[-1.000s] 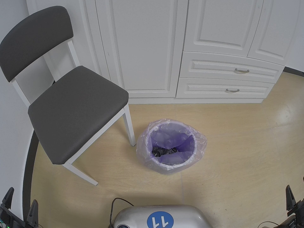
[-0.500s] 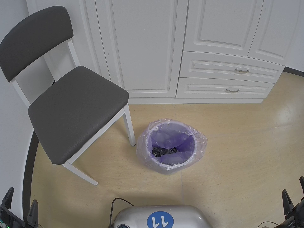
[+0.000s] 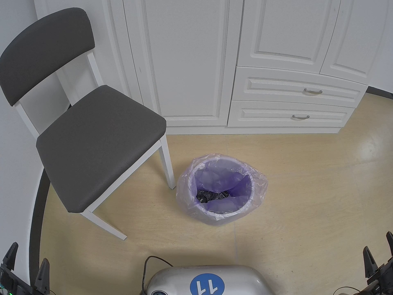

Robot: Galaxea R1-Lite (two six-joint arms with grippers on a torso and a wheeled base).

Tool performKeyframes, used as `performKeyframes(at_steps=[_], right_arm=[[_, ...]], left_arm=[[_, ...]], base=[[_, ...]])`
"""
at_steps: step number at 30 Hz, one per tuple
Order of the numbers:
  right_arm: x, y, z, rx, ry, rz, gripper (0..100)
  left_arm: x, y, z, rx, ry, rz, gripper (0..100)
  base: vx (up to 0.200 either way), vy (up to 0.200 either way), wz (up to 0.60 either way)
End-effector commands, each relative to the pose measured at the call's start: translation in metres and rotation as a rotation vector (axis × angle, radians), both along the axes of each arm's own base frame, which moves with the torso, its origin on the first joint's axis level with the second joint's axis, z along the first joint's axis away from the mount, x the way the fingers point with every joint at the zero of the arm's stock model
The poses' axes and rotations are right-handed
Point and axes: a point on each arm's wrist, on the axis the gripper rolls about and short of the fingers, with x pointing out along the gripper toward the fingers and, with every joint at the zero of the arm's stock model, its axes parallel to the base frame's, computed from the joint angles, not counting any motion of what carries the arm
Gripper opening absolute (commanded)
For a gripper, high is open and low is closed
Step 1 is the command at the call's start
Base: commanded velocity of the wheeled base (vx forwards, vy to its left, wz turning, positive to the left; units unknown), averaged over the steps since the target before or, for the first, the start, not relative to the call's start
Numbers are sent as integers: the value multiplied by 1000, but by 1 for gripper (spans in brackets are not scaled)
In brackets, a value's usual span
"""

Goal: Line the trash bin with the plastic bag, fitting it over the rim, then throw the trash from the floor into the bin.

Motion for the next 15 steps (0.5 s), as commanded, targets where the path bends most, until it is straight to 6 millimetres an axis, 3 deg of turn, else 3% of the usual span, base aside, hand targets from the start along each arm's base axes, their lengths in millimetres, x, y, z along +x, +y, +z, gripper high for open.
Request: performKeyframes(at_steps=[1,15], right_arm=[[0,0,-5,1,2,1,100],[0,0,-5,27,0,-7,100]], left_arm=[[0,0,-5,0,1,0,100],[0,0,-5,-17,4,9,100]], base=[[0,0,0],[0,0,0]])
